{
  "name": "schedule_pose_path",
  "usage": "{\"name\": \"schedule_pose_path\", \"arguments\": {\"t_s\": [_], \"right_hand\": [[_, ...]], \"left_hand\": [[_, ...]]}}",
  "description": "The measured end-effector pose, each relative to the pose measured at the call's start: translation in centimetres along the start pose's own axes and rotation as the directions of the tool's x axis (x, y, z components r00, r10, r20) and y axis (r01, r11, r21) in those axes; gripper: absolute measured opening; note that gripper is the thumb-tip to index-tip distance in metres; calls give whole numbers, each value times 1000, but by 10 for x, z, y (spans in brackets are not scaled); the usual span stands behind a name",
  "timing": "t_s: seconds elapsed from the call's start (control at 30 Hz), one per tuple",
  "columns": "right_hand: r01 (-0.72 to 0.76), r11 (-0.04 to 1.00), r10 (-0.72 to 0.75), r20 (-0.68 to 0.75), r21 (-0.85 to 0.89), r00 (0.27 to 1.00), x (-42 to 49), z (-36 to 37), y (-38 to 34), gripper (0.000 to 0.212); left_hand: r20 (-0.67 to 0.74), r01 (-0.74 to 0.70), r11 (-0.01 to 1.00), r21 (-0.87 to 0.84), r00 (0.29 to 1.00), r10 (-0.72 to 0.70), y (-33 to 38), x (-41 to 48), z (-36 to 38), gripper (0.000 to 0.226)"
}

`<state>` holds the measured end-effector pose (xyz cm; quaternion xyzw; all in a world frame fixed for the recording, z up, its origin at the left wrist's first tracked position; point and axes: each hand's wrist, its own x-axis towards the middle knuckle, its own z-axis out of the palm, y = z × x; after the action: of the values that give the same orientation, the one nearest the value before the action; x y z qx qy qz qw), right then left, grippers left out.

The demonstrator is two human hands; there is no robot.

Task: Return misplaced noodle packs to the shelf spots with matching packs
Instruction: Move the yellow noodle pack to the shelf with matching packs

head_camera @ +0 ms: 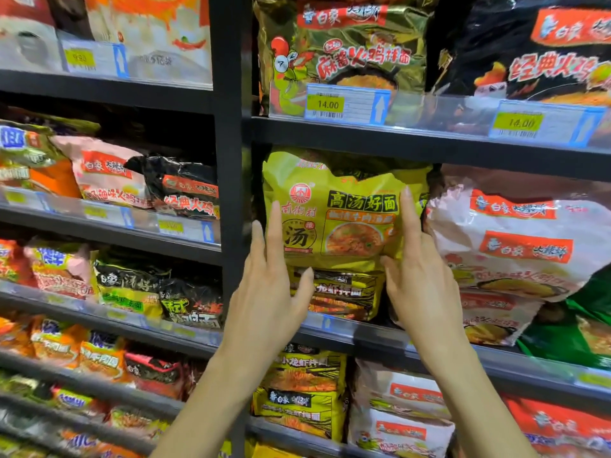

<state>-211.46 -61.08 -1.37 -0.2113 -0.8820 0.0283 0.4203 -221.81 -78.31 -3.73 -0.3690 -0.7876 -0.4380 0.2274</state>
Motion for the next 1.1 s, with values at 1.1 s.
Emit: {"name": "schedule_pose_path", "arguments": {"t_s": [1.1], "right_hand": [[49, 961, -46, -19, 274, 999, -41, 5, 12, 112]], "left_hand": [[9, 6, 923, -384, 1000, -3, -13, -8, 3, 116]]}}
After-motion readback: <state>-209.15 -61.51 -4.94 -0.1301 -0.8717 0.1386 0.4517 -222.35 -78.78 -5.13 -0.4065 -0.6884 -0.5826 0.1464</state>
